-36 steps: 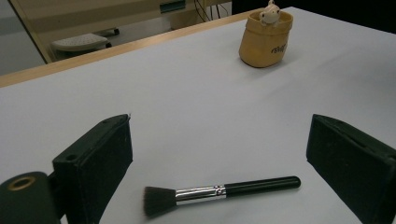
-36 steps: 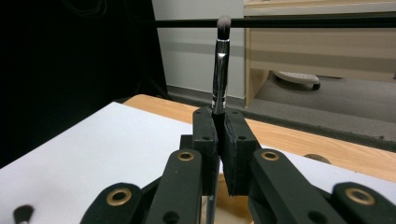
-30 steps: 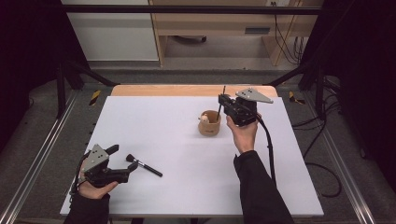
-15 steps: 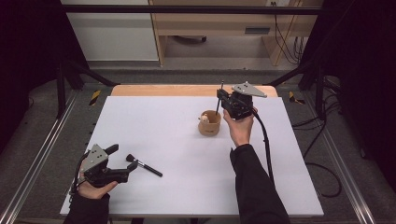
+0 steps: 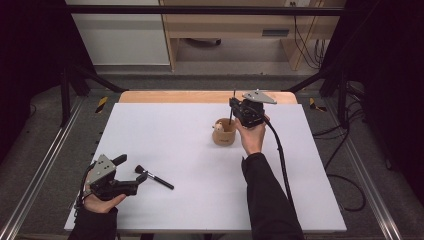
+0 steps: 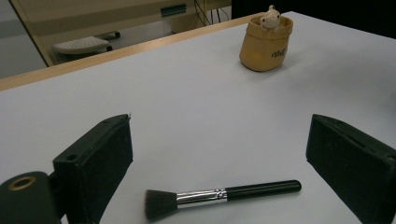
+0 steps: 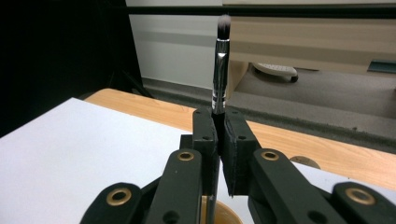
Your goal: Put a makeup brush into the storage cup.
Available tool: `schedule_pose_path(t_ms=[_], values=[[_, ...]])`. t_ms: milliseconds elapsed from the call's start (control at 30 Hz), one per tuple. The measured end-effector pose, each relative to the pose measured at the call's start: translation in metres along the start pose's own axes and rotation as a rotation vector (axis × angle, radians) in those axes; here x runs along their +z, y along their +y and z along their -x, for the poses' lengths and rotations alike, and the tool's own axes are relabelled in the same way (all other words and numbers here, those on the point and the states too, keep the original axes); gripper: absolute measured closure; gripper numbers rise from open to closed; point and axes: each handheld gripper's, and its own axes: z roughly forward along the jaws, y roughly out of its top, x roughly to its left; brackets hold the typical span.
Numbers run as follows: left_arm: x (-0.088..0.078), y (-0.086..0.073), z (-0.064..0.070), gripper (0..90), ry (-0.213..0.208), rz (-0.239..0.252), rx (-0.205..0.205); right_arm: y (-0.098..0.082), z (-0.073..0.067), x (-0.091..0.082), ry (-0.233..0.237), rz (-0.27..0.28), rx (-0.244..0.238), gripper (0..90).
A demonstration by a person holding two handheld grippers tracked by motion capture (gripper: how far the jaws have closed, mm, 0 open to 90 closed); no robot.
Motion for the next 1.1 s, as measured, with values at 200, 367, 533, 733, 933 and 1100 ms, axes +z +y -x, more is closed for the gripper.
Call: schedule_pose_path(t_ms=[200, 367, 533, 733, 933, 1100], values=[[0.000, 0.000, 0.000, 6.5, 0.001, 0.003, -0.001, -0.008, 0.000, 0.009, -0.006, -0.040, 0.001, 85.4], [0.000, 0.000, 0.000, 6.6, -0.001, 0.001, -0.001, -0.014, -0.001, 0.015, -0.010, -0.068, -0.001, 85.4], [-0.001, 0.000, 0.000, 6.6, -0.001, 0.002, -0.003, -0.021, 0.001, 0.018, -0.009, -0.082, 0.018, 85.4], [0.000, 0.000, 0.000, 6.6, -0.001, -0.001, -0.001, -0.032, 0.006, 0.021, -0.012, -0.119, 0.025, 85.4], [0.000, 0.000, 0.001, 6.6, -0.001, -0.002, -0.001, -0.042, 0.007, 0.023, -0.009, -0.145, 0.038, 85.3], [0.000, 0.000, 0.001, 6.6, 0.000, -0.002, -0.002, -0.047, 0.007, 0.025, -0.014, -0.172, 0.042, 85.1]])
